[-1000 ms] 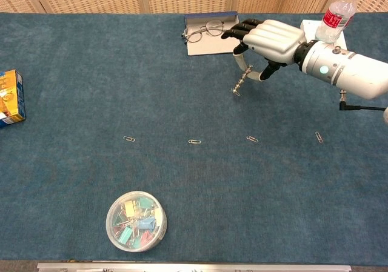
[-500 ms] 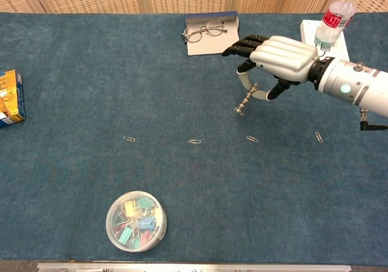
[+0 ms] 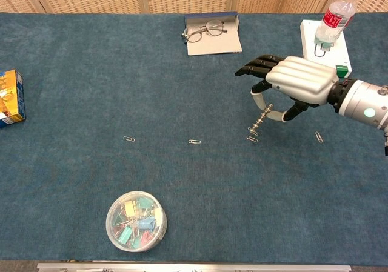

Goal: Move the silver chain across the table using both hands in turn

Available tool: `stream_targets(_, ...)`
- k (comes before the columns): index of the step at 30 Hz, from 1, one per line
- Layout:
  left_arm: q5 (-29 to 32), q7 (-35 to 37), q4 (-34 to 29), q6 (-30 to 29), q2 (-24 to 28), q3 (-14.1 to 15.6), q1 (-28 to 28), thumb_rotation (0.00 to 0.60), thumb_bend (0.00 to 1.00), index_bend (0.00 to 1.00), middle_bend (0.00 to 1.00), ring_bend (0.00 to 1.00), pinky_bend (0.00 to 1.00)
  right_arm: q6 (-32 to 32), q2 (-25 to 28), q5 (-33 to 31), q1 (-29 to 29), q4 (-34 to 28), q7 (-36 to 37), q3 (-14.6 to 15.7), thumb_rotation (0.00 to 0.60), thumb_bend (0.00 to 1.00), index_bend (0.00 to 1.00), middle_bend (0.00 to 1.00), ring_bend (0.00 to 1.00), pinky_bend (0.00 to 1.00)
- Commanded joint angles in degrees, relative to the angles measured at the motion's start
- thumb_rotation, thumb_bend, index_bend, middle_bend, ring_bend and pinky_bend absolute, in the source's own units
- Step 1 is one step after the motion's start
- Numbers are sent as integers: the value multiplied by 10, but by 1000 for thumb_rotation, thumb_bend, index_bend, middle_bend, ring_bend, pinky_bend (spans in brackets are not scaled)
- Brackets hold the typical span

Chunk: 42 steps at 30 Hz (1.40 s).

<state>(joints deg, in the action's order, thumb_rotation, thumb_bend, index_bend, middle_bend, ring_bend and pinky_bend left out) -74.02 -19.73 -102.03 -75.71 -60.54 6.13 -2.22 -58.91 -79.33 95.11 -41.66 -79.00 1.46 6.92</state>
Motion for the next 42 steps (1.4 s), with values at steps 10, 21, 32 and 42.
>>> stream_targets(10,-10,7,4,-6,-2,6,10,600,104,254,0,0,0,14,-9,-10,19,-5,-17,1,600,291,623,95,0,40)
stream_targets(21,-11,13,9,-6,-4,5,14,600,104,254,0,0,0,15,-16,-15,28,6,-10,-10,600,291,623,95,0,40)
stream_targets(32,-13,10,6,-4,-2,4,15,600,104,254,0,0,0,16,-18,-12,37,12,0,-8,600,291,623,95,0,40)
stream_targets(42,-11,3,1,-3,-2,0,13,600,104,254,0,0,0,-15,17,-13,58,-8,-5,-12,600,291,623,95,0,40)
